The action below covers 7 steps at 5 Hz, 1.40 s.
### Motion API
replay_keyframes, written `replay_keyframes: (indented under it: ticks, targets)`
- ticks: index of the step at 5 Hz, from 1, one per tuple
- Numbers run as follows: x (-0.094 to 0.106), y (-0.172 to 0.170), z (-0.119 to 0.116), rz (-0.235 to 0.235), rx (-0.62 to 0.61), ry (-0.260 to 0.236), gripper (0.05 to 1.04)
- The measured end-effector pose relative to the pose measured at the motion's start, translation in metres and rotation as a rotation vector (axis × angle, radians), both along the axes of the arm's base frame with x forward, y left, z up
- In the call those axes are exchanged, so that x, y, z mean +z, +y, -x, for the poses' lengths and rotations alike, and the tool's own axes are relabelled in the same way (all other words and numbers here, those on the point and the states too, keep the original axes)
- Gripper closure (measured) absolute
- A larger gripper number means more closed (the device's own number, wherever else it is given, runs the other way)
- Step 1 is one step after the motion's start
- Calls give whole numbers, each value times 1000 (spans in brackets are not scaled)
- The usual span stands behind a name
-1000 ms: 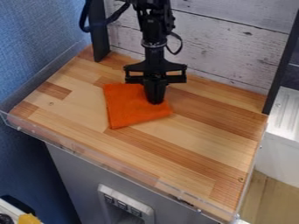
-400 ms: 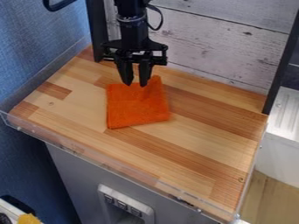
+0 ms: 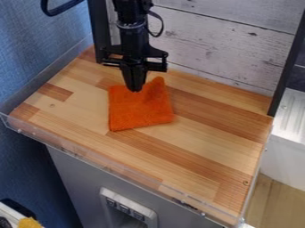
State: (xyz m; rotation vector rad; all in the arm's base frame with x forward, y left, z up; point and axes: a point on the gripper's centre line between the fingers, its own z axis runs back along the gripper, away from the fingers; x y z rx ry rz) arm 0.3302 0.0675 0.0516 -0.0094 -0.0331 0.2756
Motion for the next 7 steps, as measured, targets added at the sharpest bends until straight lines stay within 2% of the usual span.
replay_keyframes:
  ticks: [1,4,6,7]
  targets:
    - [-1,3,-5,-21,44,-31,1025]
    - [-27,-11,-8,-37,165,32,1025]
    - [-39,-21,-7,-28,213,65,1001]
    - [-39,-22,-7,-16,166,66,848]
